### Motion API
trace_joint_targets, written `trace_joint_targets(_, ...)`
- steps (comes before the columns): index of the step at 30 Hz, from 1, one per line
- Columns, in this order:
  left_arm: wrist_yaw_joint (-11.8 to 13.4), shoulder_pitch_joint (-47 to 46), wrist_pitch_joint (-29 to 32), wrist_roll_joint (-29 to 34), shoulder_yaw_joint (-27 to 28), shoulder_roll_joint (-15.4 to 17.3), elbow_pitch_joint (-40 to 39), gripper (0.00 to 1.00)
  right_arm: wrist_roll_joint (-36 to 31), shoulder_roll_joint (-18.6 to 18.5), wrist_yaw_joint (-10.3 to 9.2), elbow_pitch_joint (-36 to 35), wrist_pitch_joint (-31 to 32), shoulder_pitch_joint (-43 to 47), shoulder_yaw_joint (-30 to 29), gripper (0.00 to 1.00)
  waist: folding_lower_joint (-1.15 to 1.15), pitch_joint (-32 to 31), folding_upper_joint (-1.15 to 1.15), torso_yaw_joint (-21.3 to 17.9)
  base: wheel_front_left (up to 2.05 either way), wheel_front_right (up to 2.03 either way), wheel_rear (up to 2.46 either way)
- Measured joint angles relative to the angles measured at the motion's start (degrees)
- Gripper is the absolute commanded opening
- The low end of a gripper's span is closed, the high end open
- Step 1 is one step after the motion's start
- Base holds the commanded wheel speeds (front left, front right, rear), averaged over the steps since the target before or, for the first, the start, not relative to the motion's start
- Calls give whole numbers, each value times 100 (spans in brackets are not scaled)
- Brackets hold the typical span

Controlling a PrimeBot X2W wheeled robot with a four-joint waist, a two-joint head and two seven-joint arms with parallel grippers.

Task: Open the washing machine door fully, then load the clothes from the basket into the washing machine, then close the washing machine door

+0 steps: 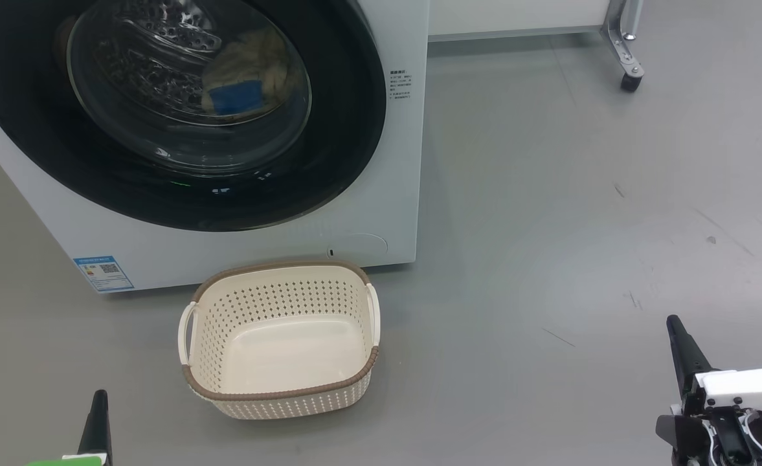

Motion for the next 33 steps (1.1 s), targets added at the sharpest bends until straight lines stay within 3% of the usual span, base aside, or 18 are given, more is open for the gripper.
trace_joint_targets(14, -78, -219, 205, -1212, 54, 36, 205, 0, 914, 92, 137, 188, 225, -215, -212, 0, 0, -5, 0, -46, 0, 0, 0)
trace_joint_targets(33, -96, -233, 208, -1233, 65, 37, 305, 0, 922, 100, 140, 240, 243, -225, -227, 0, 0, -9, 0, -45, 0, 0, 0)
